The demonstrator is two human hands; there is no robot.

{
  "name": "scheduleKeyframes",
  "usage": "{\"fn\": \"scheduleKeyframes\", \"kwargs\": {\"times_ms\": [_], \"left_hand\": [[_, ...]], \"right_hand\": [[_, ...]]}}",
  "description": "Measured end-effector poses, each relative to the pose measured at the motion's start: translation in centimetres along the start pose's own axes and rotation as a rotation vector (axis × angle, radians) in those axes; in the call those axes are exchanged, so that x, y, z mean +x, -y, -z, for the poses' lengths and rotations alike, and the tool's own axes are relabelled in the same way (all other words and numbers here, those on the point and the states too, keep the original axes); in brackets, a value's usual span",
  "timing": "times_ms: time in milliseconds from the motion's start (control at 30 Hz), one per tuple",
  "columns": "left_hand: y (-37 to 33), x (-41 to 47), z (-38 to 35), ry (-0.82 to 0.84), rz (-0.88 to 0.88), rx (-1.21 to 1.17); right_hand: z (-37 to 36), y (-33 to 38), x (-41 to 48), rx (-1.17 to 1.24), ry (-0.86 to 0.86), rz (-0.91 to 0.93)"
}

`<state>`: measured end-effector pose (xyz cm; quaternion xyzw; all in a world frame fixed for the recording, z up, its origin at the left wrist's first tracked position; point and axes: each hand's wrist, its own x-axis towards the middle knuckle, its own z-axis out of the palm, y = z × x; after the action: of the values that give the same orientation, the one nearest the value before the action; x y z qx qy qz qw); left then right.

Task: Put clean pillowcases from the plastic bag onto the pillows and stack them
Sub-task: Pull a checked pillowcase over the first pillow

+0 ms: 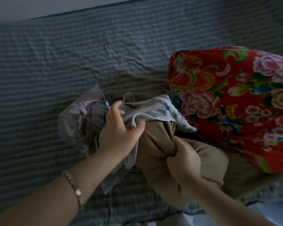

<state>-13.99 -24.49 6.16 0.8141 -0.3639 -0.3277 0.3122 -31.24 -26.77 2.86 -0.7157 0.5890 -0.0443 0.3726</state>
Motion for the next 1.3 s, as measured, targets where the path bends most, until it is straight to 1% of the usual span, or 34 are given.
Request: {"fn": "scheduleKeyframes", "kwargs": {"times_ms": [33, 67, 133, 167, 200, 233, 267, 333, 367, 400, 433, 467, 500, 533, 567, 633, 733, 800, 833, 900, 933, 1000, 1067, 1100, 1167, 1233, 1300], "left_hand": [[-0.1, 0.8, -0.2, 0.046, 0.061, 0.121], [-0.2, 1.6, -0.5, 0.128, 0.102, 0.236], [-0.5, 1.9, -1.6, 0.213, 0.044, 0.386], [-0.4, 1.6, -1.9, 0.219, -0.031, 0.468], [-0.8, 0.8, -2.1, 0.205, -0.143, 0.527], [-1.0, -0.1, -2.4, 0.135, -0.317, 0.554], [-1.4, -1.1, -2.5, 0.093, -0.48, 0.494], [-3.6, -3.1, -2.9, 0.229, -0.728, 0.366], [-3.9, -4.0, -3.6, 0.383, -0.762, 0.352], [-4.7, -4.9, -4.3, 0.503, -0.734, 0.314], [-4.8, -5.3, -4.8, 0.572, -0.758, 0.329], [-4.9, -5.5, -5.1, 0.571, -0.762, 0.255], [-3.9, -5.5, -5.0, 0.471, -0.8, 0.23], [-2.5, -5.1, -4.8, 0.352, -0.823, 0.264], [-1.0, -4.6, -4.5, 0.234, -0.814, 0.342], [1.3, -3.8, -3.6, 0.05, -0.788, 0.501], [2.4, -2.4, -2.8, -0.16, -0.642, 0.5], [2.2, -1.6, -2.8, -0.23, -0.609, 0.497], [2.1, -1.4, -2.8, -0.235, -0.614, 0.497], [2.4, -1.6, -3.2, -0.185, -0.604, 0.549], [2.9, -1.7, -3.3, -0.134, -0.555, 0.601], [3.3, -1.3, -3.3, -0.063, -0.383, 0.661], [4.2, 0.6, -2.9, -0.058, -0.157, 0.595], [4.4, 1.8, -2.6, -0.059, -0.09, 0.551], [5.1, 3.8, -2.0, -0.052, -0.132, 0.441], [5.2, 3.8, -1.5, 0.08, -0.148, 0.346], [5.3, 2.1, -1.2, 0.198, -0.238, 0.369]], "right_hand": [[-0.1, -0.2, -0.2, -0.033, -0.003, 0.057], [-0.2, -0.3, -0.3, -0.057, -0.002, 0.126], [0.0, -0.6, -0.5, -0.114, -0.006, 0.248], [0.5, -0.4, -0.6, -0.12, 0.001, 0.264], [1.0, -0.4, -0.5, -0.113, 0.003, 0.241], [1.6, -0.4, -0.1, -0.105, 0.003, 0.2], [2.1, -0.6, 0.2, -0.104, 0.031, 0.172], [2.6, -0.6, 0.6, -0.06, 0.118, 0.162], [2.7, -1.0, 0.8, 0.049, 0.173, 0.146], [2.8, -0.9, 0.9, 0.161, 0.201, 0.138], [3.2, -0.8, 0.8, 0.205, 0.16, 0.114], [3.4, -1.0, 1.0, 0.224, 0.118, 0.116], [3.5, -1.0, 1.5, 0.261, 0.142, 0.122], [3.5, -1.1, 1.9, 0.282, 0.123, 0.094], [3.5, -1.0, 2.5, 0.292, 0.061, 0.046], [3.7, -0.3, 3.7, 0.319, -0.022, -0.043], [3.8, 0.4, 4.2, 0.401, -0.062, -0.162], [3.9, 0.6, 4.1, 0.48, -0.06, -0.252], [4.0, 0.6, 4.1, 0.529, -0.062, -0.303], [4.1, 0.2, 4.0, 0.607, -0.067, -0.41], [4.2, 0.3, 4.0, 0.653, -0.064, -0.45], [4.3, 0.3, 3.9, 0.729, -0.037, -0.505], [4.6, 0.6, 3.5, 0.757, 0.015, -0.557], [4.8, 0.7, 3.4, 0.775, 0.031, -0.573], [5.0, 0.9, 3.0, 0.806, 0.055, -0.628], [4.9, 0.6, 3.9, 0.805, 0.054, -0.725], [4.5, -0.7, 6.1, 0.65, 0.119, -0.802]]}}
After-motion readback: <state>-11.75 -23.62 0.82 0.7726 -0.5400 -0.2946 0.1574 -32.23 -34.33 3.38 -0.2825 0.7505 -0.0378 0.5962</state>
